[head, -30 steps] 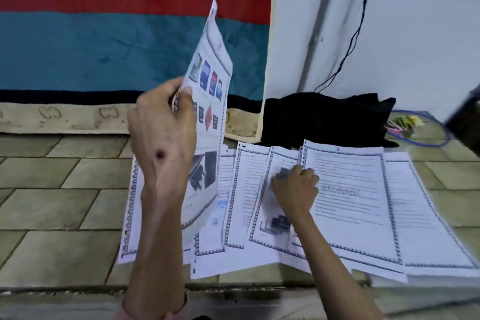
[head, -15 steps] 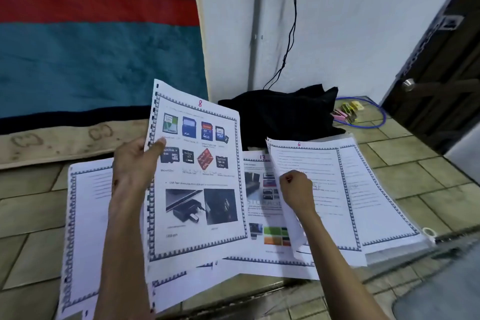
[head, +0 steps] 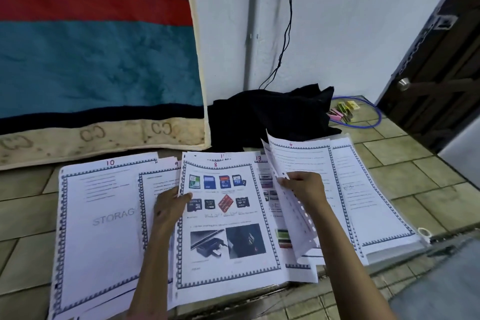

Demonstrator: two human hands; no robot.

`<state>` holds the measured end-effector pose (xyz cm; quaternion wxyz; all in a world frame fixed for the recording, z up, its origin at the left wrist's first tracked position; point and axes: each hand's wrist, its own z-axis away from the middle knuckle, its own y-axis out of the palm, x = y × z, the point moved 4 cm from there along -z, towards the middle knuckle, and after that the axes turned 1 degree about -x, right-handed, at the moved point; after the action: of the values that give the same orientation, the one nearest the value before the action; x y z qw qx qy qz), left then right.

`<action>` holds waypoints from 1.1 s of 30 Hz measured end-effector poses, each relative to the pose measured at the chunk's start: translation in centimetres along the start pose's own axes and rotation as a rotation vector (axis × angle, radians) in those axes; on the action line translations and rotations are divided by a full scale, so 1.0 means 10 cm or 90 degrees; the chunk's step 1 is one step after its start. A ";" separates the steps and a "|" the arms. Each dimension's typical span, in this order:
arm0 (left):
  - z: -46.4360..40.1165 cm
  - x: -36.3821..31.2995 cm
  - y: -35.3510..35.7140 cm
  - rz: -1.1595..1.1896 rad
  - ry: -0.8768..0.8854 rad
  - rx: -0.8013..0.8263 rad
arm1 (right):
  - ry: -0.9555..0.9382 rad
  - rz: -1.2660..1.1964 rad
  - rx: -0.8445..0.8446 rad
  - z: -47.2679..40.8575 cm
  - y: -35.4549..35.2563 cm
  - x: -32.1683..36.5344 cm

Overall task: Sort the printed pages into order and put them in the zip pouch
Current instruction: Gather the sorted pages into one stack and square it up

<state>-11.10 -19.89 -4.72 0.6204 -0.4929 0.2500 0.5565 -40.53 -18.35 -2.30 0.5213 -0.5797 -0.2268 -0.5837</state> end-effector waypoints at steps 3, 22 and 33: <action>-0.04 0.08 0.03 0.040 -0.029 0.016 | 0.057 -0.068 0.068 0.09 0.05 0.00; -0.13 0.09 0.28 0.140 -0.020 0.047 | -0.074 0.165 -0.082 0.07 -0.28 0.15; -0.09 0.02 0.40 0.165 -0.021 0.074 | -0.077 0.094 -0.058 0.01 -0.36 0.11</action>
<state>-14.60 -21.01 -6.59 0.5747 -0.4103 0.3331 0.6249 -43.36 -17.39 -0.04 0.5216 -0.6522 -0.1879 -0.5170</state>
